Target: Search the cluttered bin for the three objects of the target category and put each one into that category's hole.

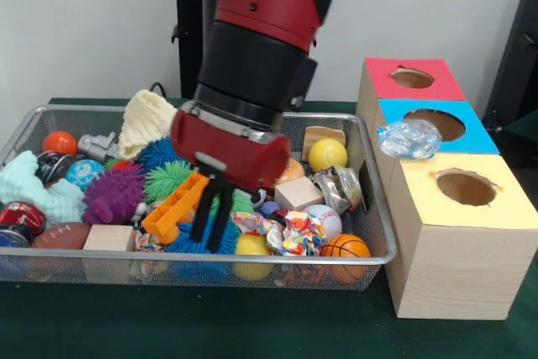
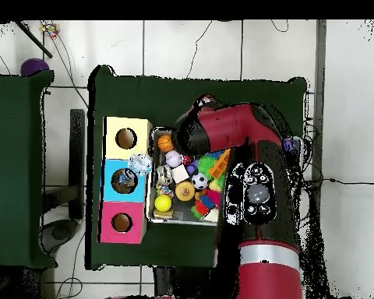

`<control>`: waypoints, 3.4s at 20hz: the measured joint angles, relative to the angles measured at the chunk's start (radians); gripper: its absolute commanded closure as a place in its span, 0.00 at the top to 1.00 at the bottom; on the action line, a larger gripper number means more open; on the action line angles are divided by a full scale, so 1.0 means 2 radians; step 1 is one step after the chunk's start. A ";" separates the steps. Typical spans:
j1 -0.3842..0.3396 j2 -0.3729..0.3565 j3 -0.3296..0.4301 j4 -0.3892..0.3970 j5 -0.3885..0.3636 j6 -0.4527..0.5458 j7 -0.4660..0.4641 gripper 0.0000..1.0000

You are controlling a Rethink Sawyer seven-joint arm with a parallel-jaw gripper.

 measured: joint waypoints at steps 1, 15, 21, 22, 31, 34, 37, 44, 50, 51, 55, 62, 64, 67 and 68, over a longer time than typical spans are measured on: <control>0.005 0.000 0.000 0.000 0.000 0.000 0.000 0.00; 0.079 0.000 -0.007 0.000 0.000 0.000 0.000 0.00; 0.083 -0.003 -0.009 0.009 0.000 0.000 0.000 0.00; 0.081 -0.005 -0.009 0.014 0.000 0.000 0.000 0.00; 0.057 -0.025 -0.010 0.056 0.000 -0.001 0.000 0.00; 0.055 -0.029 -0.013 0.064 0.000 -0.001 0.000 0.00; 0.061 -0.031 -0.022 0.068 0.000 -0.001 0.000 0.00; 0.085 -0.031 -0.038 0.068 0.000 -0.003 0.000 0.00; 0.091 -0.030 -0.038 0.072 0.001 -0.020 0.000 0.00; 0.092 -0.030 -0.038 0.073 0.001 -0.023 0.000 0.00; 0.094 -0.029 -0.038 0.078 0.001 -0.035 0.000 0.00; 0.096 -0.027 -0.038 0.081 0.001 -0.040 0.000 0.00; 0.096 -0.027 -0.038 0.082 0.003 -0.040 0.000 0.00; 0.096 -0.026 -0.038 0.084 0.010 -0.040 0.000 0.00; 0.096 -0.026 -0.037 0.084 0.012 -0.040 0.000 0.00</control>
